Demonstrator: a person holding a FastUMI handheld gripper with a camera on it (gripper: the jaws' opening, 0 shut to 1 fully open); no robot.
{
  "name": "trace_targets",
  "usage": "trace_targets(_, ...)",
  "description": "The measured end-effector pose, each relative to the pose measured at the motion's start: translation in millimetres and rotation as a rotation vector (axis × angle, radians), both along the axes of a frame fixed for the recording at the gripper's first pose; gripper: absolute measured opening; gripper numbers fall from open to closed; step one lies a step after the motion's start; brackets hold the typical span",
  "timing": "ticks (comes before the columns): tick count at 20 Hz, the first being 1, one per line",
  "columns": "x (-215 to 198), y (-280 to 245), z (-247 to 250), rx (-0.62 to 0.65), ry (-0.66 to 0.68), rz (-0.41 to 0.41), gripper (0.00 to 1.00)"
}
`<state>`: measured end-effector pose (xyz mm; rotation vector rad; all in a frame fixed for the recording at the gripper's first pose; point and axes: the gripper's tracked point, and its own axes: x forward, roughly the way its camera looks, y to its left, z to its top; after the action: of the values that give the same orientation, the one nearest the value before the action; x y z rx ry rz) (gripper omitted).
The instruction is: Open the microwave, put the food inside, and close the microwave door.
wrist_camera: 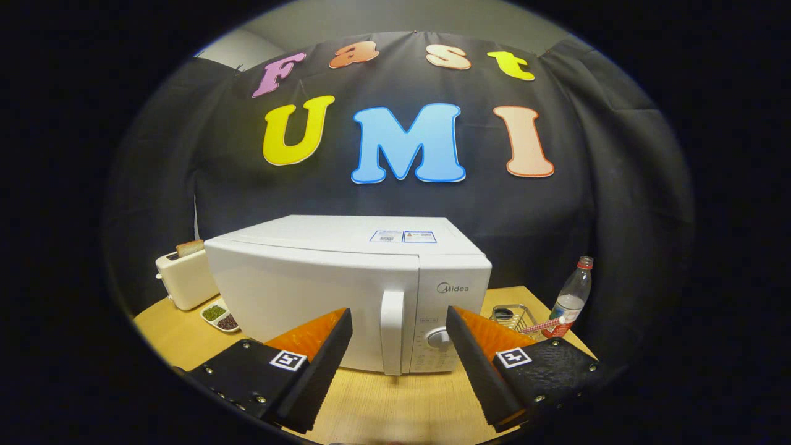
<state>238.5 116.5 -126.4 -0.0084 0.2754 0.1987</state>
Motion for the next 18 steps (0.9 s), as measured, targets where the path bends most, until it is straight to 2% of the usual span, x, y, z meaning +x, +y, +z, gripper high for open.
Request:
trace_targets(6, 16.5, 5.9, -32.5, -0.004, 0.079, 0.016, 0.94)
trace_targets(10, 21.1, 7.3, -40.9, -0.022, 0.097, 0.018, 0.6)
trace_targets(11, 27.5, 11.0, -47.8, -0.031, 0.107, 0.025, 0.55)
trace_targets(12, 31.0, 14.2, -44.8, -0.027, 0.107, 0.033, 0.55)
trace_targets(13, 26.0, 17.1, -45.5, -0.038, 0.106, 0.025, 0.35)
trace_targets(14, 32.2, 18.0, -49.4, -0.055, 0.104, 0.02, 0.31)
trace_targets(15, 28.9, 17.8, -48.9, -0.059, 0.112, 0.013, 0.32)
trace_targets(18, 29.3, 17.9, -51.6, -0.024, 0.139, 0.025, 0.19)
